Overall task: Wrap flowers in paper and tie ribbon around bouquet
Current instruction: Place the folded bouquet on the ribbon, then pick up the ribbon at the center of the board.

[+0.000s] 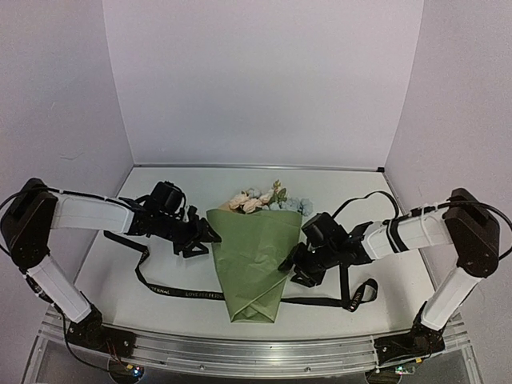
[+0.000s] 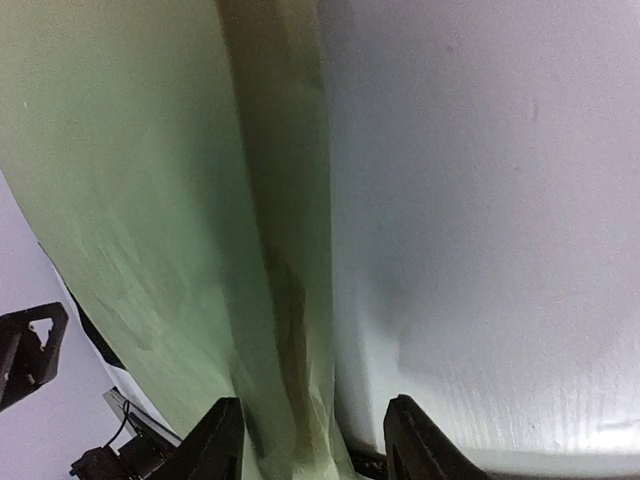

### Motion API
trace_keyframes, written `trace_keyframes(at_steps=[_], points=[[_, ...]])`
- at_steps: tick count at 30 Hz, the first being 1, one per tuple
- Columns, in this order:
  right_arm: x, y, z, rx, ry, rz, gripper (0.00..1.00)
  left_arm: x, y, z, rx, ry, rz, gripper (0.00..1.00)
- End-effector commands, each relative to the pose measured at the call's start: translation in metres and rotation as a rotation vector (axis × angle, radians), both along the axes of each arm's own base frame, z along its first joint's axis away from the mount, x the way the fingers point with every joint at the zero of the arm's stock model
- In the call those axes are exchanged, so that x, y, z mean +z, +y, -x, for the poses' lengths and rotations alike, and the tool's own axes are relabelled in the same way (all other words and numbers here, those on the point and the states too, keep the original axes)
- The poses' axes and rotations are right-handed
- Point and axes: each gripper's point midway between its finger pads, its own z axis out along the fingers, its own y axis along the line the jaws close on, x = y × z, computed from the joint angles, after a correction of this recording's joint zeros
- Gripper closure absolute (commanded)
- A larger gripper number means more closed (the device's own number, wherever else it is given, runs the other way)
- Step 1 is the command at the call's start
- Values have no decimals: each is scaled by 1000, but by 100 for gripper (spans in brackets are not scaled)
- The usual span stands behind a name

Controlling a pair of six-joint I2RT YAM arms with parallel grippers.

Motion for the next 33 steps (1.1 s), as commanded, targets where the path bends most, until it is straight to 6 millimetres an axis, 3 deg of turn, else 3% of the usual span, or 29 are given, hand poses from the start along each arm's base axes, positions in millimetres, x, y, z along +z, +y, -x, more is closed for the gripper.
trace_keyframes(at_steps=[1, 6, 10, 14, 18, 25, 29, 33], points=[[21, -25, 3, 86, -95, 135, 37, 16, 61, -21, 208, -111, -203, 34], [24, -63, 11, 152, -148, 283, 22, 15, 139, -13, 476, -115, -440, 23], [27, -91, 20, 182, -174, 365, 19, 10, 199, 11, 679, -88, -602, 21], [30, -125, 30, 182, -185, 438, 17, -2, 233, 28, 763, -59, -694, 20], [29, -158, 35, 120, -185, 471, 19, -22, 239, 26, 725, -36, -729, 27], [21, -204, 49, 53, -155, 568, 22, -51, 219, 9, 578, -33, -726, 32], [8, -219, 57, 14, -112, 598, 23, -68, 223, 10, 572, 8, -758, 34], [3, -227, 53, -12, -120, 630, 23, -74, 228, 9, 578, 19, -772, 41]])
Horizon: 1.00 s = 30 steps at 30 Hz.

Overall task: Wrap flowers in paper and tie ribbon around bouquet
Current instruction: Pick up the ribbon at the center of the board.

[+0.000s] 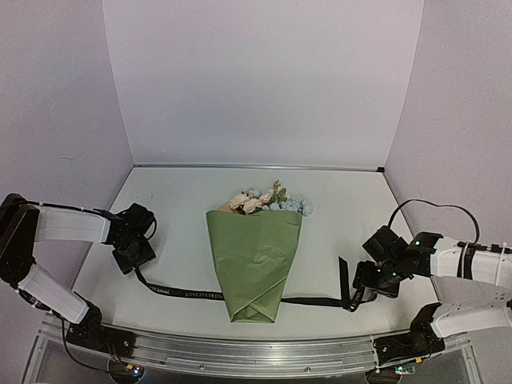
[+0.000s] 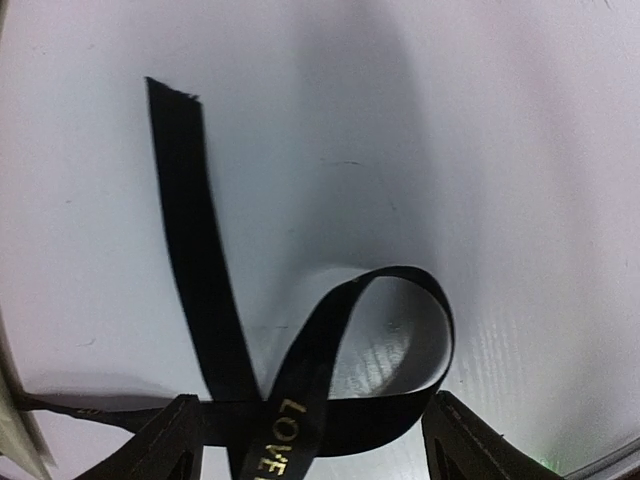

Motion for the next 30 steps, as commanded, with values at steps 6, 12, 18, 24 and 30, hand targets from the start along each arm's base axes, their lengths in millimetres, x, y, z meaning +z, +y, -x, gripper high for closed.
trace_keyframes(at_steps=[6, 12, 18, 24, 30], points=[[-5, -6, -17, -44, -20, 49, 30, -9, 7, -8, 7, -17, -6, 52], [-12, 4, -16, -52, 18, 13, 41, -15, 5, -7, 3, -10, 17, 65], [5, -10, -9, -45, -11, 41, 33, -20, 1, -7, -7, -7, 39, 83], [8, -3, 1, -39, 2, -17, 31, -21, -2, -7, -18, -9, 54, 99], [-6, 10, 0, -71, 20, -79, 39, -18, -4, -9, -21, -14, 66, 100]])
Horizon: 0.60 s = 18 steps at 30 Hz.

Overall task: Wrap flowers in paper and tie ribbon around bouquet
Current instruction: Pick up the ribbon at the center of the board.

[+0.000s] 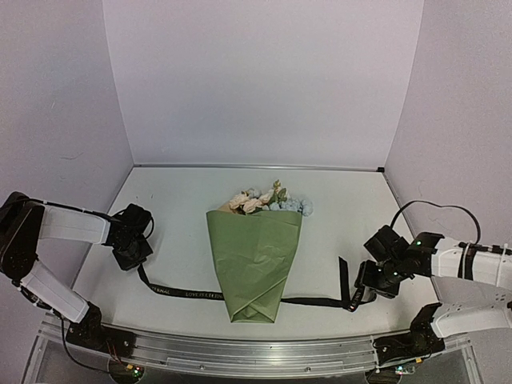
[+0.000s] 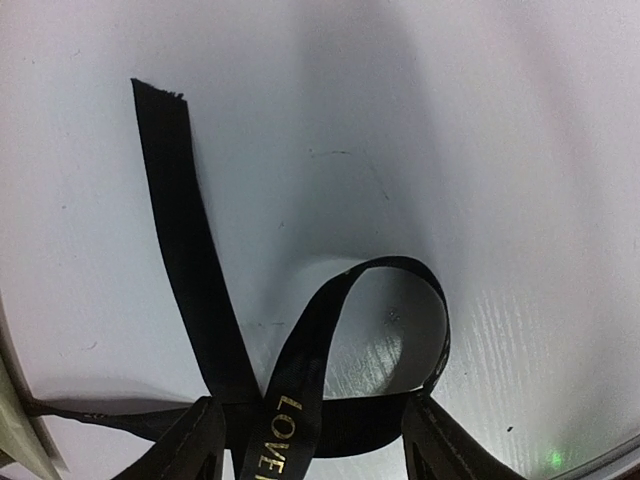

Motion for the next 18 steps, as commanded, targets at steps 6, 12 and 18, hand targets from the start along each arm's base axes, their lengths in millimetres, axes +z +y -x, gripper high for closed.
trace_keyframes(at_steps=[6, 12, 18], points=[[-25, 18, -7, -61, 35, -59, 51, -4, -10, 2, -19, 18, 52, 100], [-30, 17, -18, -85, 57, -78, 78, -1, -9, -5, -21, 0, 45, 100], [-11, 9, -58, -131, 33, -137, 100, 4, -10, -28, -31, -30, 52, 100]])
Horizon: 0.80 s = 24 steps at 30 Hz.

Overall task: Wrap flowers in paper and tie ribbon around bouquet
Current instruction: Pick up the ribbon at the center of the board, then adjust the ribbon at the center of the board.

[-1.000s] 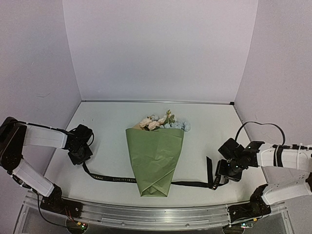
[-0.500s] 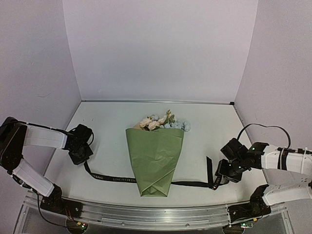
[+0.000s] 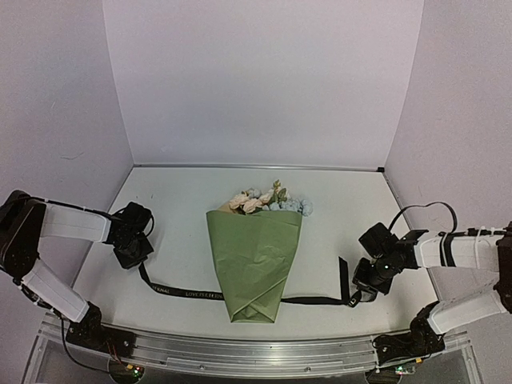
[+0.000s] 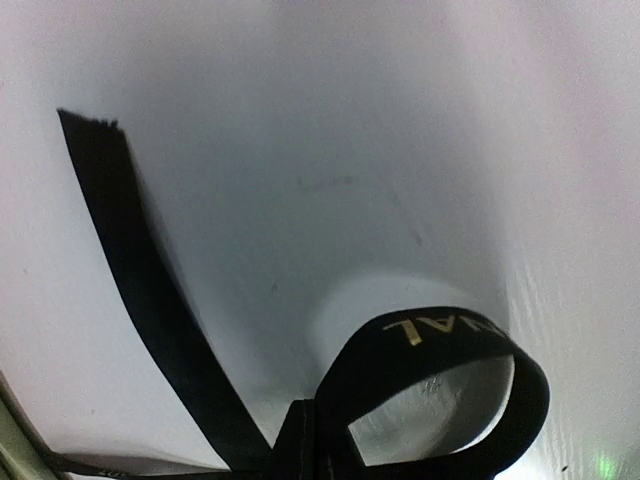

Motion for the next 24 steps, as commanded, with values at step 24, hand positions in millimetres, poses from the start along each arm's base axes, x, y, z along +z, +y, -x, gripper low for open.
trace_keyframes(at_steps=[24], points=[[88, -43, -195, -237, -179, -206, 100, 31, 25, -113, 26, -139, 104, 100]])
